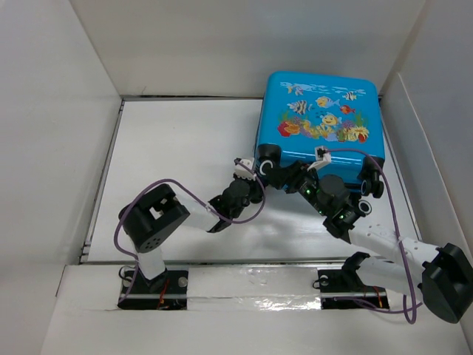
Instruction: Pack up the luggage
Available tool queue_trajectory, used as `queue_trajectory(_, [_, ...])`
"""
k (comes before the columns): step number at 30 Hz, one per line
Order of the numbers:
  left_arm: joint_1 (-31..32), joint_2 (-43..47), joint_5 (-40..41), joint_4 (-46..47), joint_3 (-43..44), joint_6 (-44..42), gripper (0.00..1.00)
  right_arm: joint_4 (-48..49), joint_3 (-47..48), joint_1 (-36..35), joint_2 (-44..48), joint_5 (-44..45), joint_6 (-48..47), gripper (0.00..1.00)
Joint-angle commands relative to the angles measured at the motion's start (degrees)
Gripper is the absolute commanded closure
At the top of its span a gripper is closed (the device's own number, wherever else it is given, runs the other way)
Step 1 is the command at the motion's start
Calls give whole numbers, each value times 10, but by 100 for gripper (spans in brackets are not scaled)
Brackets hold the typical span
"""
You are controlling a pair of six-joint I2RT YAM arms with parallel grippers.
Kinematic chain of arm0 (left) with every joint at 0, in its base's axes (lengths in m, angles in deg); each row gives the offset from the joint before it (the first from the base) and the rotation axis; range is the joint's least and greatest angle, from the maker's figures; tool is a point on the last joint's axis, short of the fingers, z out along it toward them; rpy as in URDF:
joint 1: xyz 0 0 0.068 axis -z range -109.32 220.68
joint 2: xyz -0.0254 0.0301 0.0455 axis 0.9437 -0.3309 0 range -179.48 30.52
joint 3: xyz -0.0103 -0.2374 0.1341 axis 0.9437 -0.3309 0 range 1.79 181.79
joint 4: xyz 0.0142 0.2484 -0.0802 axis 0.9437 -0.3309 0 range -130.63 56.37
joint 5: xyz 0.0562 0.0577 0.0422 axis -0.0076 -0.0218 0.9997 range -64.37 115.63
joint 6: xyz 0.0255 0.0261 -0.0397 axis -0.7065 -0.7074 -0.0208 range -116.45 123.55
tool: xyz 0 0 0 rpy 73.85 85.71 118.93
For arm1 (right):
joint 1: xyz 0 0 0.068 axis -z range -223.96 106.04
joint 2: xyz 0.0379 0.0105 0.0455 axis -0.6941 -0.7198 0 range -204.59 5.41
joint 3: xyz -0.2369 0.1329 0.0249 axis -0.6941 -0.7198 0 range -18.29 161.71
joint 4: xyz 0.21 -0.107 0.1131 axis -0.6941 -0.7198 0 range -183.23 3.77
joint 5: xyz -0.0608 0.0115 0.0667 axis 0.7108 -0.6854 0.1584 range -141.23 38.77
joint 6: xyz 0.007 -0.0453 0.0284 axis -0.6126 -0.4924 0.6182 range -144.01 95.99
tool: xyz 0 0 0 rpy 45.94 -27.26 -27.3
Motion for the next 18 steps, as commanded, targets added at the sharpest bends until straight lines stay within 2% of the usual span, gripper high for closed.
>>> queue_trajectory(1, [-5, 61, 44, 67, -13, -9, 100, 54, -5, -9, 18, -48, -12, 66])
queue_trajectory(9, [-5, 99, 19, 86, -42, -29, 100, 62, -13, -9, 17, -52, -8, 67])
queue_trajectory(18, [-5, 80, -78, 58, -40, -53, 100, 50, -11, -9, 33, -38, -10, 67])
